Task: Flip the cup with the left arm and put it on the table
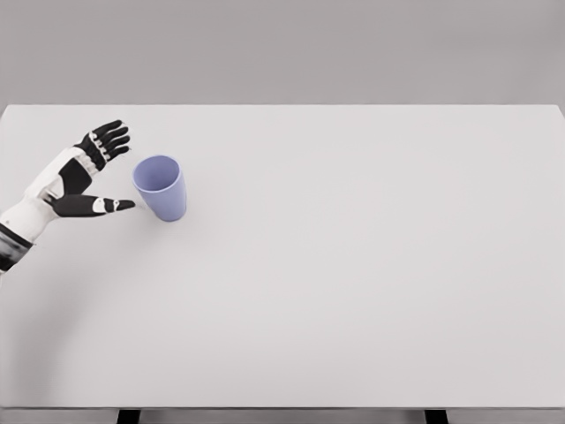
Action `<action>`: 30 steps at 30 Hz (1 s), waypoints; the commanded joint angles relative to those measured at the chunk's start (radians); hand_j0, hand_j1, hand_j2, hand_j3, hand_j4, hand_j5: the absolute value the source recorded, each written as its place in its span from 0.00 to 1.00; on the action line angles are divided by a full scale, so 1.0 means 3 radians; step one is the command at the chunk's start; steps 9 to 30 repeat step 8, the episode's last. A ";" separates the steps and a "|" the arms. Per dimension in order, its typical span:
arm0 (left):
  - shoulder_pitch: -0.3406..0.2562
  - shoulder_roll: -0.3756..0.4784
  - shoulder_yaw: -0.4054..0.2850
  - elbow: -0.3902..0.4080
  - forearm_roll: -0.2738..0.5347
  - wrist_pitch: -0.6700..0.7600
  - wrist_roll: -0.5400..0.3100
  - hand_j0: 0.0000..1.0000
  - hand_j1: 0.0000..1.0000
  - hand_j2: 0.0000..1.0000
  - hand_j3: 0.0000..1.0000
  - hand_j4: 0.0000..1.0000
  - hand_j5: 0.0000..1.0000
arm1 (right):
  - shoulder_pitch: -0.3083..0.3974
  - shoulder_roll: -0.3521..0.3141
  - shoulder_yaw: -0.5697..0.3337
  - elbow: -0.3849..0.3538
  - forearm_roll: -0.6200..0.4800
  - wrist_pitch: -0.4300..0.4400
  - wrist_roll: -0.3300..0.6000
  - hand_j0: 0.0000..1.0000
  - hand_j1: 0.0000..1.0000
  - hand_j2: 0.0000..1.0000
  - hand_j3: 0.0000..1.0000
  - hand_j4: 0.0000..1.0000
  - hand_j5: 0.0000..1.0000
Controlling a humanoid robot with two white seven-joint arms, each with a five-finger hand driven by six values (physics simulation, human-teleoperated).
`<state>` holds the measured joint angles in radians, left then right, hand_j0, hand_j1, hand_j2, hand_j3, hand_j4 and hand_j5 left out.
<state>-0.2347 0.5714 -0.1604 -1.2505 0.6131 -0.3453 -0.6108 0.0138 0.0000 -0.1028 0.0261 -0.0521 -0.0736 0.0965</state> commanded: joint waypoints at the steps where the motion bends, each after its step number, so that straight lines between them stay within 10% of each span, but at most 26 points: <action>1: 0.0000 0.0207 0.0013 -0.0178 0.0043 -0.0035 0.0000 1.00 1.00 1.00 1.00 1.00 1.00 | 0.0000 0.0000 0.0000 0.0000 0.0000 0.0000 0.0001 1.00 1.00 1.00 1.00 1.00 1.00; 6: 0.0087 0.0698 -0.0018 -0.0546 0.0043 -0.0086 0.0000 1.00 1.00 1.00 1.00 1.00 1.00 | 0.0000 0.0000 0.0000 0.0000 0.0000 0.0000 0.0001 1.00 1.00 1.00 1.00 1.00 1.00; 30: 0.0112 0.0718 -0.0023 -0.0664 0.0012 -0.0086 0.0000 1.00 1.00 1.00 1.00 1.00 1.00 | 0.0000 0.0000 0.0000 0.0000 0.0000 0.0000 0.0001 1.00 1.00 1.00 1.00 1.00 1.00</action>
